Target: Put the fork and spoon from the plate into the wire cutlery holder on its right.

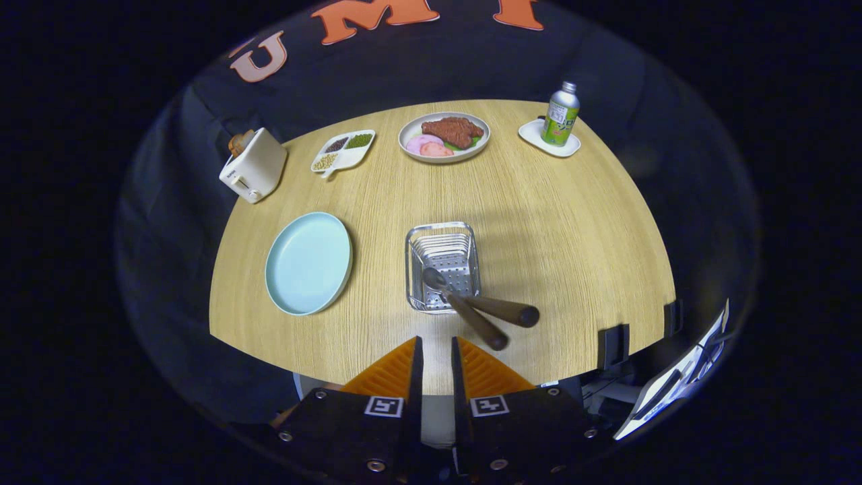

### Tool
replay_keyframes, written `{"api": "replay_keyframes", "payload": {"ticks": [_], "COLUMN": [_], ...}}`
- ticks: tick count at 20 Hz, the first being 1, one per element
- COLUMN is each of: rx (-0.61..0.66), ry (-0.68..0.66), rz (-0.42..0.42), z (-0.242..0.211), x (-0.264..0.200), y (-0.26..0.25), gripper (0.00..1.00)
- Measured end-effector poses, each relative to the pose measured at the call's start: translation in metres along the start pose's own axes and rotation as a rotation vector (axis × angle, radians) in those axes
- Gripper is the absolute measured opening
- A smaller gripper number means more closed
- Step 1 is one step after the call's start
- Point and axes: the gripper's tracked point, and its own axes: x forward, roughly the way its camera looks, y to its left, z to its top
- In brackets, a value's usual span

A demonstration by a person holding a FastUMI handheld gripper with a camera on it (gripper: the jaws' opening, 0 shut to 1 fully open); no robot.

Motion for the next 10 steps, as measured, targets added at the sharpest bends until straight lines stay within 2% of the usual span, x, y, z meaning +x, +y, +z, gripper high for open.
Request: {"api": "replay_keyframes", "payload": {"ticks": [3, 4, 7, 10], "rx": [-0.009, -0.009, -0.012, -0.037], "ry": [-0.1, -0.134, -0.256, -0.408], "rz": [0.013, 0.018, 0.026, 0.063], "z": [0.024, 0.03, 0.051, 0.076], "x": [-0.019, -0.025, -0.04, -0.063], "y": [0.001, 0.001, -0.002, 0.006], "gripper": [0.37, 0.47, 0.6, 0.63]}}
